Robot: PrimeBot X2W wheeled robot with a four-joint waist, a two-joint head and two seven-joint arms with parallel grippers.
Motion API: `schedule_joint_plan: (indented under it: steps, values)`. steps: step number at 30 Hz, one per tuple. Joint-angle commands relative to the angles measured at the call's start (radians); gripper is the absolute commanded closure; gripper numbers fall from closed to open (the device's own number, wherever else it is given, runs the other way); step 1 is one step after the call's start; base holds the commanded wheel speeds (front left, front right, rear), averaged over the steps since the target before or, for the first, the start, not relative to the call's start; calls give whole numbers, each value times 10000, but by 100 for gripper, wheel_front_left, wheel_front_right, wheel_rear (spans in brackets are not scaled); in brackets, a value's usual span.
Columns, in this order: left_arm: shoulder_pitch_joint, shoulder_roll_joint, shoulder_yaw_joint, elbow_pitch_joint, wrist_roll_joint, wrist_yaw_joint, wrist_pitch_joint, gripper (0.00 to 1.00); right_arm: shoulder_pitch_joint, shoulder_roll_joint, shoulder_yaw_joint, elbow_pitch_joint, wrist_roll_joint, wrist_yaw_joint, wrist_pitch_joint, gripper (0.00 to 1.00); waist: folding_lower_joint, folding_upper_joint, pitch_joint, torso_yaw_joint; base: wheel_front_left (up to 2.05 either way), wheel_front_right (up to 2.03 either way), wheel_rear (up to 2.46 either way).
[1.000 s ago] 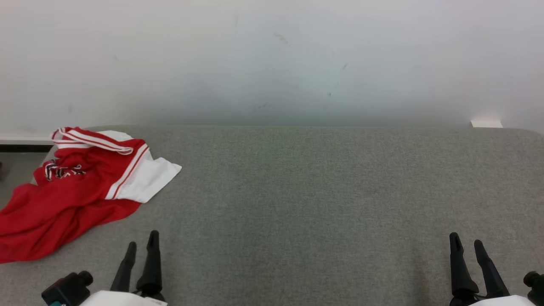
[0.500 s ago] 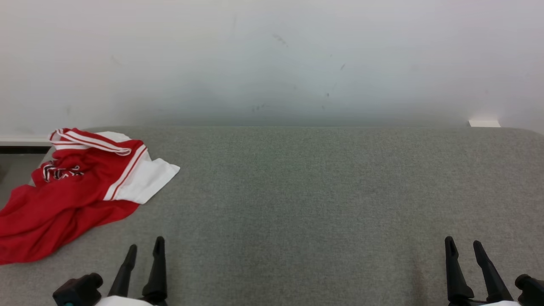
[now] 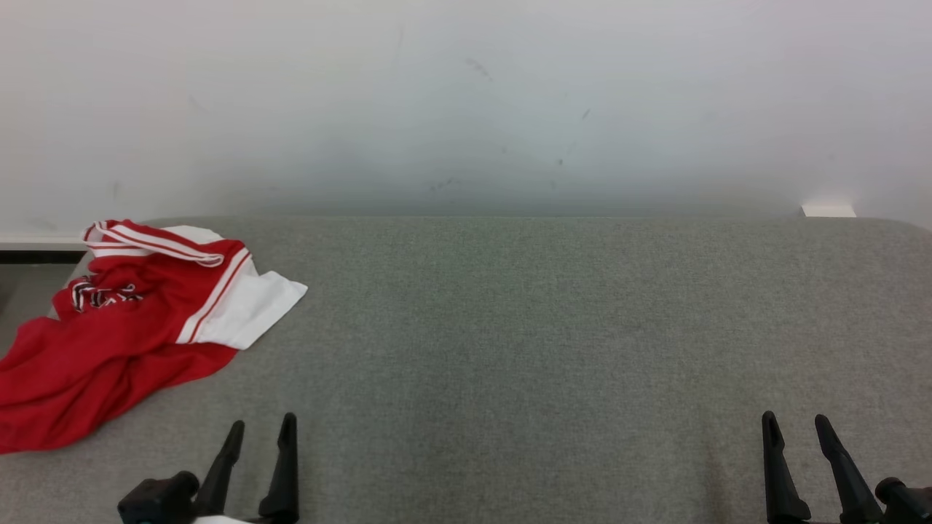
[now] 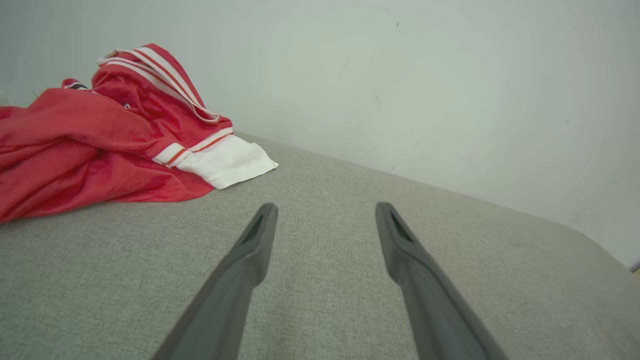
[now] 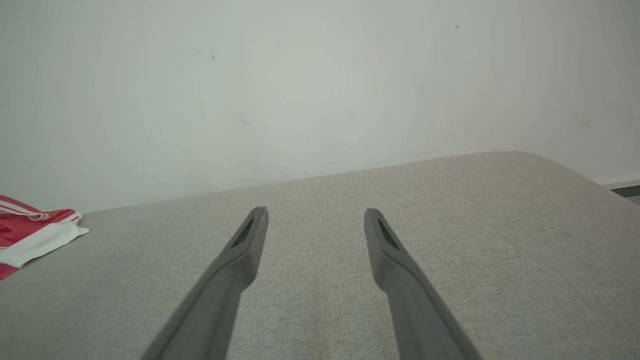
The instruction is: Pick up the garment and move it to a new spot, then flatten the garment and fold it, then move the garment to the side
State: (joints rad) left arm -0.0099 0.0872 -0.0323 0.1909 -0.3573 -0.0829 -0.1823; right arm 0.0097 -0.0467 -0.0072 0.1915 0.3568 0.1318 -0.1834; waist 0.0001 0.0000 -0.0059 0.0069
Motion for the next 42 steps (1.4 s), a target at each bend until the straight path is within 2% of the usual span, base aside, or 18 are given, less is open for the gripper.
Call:
schedule_joint_plan:
  steps: [1,13,22,42]
  values:
    - [75,119,-1,-43,307,-35,-88,0,58,-55,-25,-98,-210,-14,-72,0,-1,0,2,6,0,0,0]
    - [252,133,-265,31,1387,-45,-349,0,165,-57,-215,-67,-1101,-16,-332,0,-1,0,-20,24,0,0,0]
    - [312,116,-337,140,2042,-59,-533,0,242,-59,-368,56,-1178,-18,-519,0,-1,0,-25,39,0,0,0]
    - [359,-166,-123,334,2870,-270,-830,0,402,-60,-252,281,-2134,-21,-825,0,-1,0,-48,80,0,0,0]
